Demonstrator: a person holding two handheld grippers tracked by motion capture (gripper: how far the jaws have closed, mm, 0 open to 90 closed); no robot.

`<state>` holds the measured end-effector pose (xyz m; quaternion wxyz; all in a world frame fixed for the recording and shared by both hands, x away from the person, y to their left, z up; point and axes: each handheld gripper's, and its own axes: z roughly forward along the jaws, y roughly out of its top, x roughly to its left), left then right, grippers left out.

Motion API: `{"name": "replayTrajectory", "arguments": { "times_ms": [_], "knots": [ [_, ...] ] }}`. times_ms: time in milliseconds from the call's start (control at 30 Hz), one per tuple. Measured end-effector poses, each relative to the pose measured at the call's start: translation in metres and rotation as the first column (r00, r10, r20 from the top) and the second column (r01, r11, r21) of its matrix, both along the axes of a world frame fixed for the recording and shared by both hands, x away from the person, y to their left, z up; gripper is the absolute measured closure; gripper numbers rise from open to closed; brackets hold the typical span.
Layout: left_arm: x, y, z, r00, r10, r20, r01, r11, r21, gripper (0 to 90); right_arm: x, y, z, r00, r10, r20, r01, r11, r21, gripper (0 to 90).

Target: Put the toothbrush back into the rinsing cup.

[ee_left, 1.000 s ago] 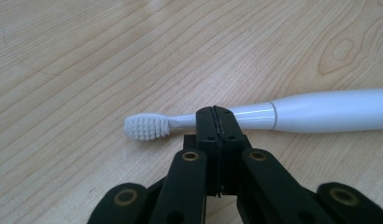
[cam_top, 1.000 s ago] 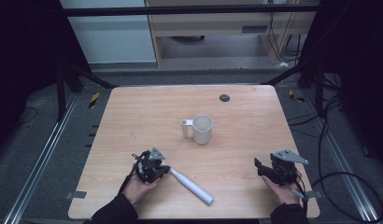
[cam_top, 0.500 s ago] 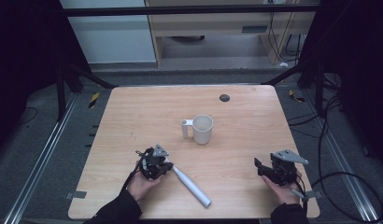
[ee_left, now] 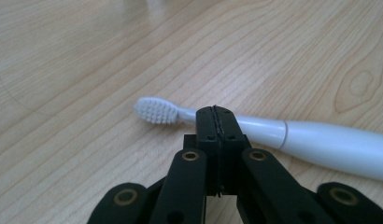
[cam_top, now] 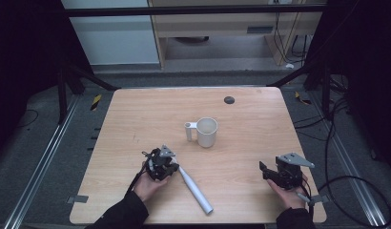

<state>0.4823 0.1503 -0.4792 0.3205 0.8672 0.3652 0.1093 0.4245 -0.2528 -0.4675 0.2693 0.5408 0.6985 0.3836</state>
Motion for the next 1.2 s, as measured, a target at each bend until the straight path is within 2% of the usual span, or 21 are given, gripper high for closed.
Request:
{"name": "replayTrajectory", "arguments": {
  "times_ms": [500, 833, 933, 1200],
  "knots": [
    [0.011, -0.021, -0.001, 0.9996, -0.029, 0.004, 0.029, 0.9994, 0.020, 89.6, 0.000, -0.001, 0.000, 1.0000, 0.000, -0.001, 0.000, 1.000, 0.003, 33.6],
    [0.016, -0.036, -0.001, 0.9985, -0.052, 0.016, 0.051, 0.9986, 0.016, 89.6, 0.000, 0.000, 0.000, 1.0000, 0.001, -0.002, -0.001, 1.000, 0.007, 33.7],
    [0.015, -0.037, -0.001, 0.9982, -0.059, 0.014, 0.058, 0.9981, 0.021, 89.6, 0.000, -0.001, 0.000, 1.0000, 0.001, 0.002, -0.001, 1.000, 0.003, 33.7],
    [0.006, -0.029, 0.012, 0.9974, -0.063, 0.034, 0.064, 0.9979, -0.014, 89.6, -0.002, -0.002, 0.001, 1.0000, -0.003, 0.007, 0.003, 1.000, 0.004, 33.9]
  ]
}}
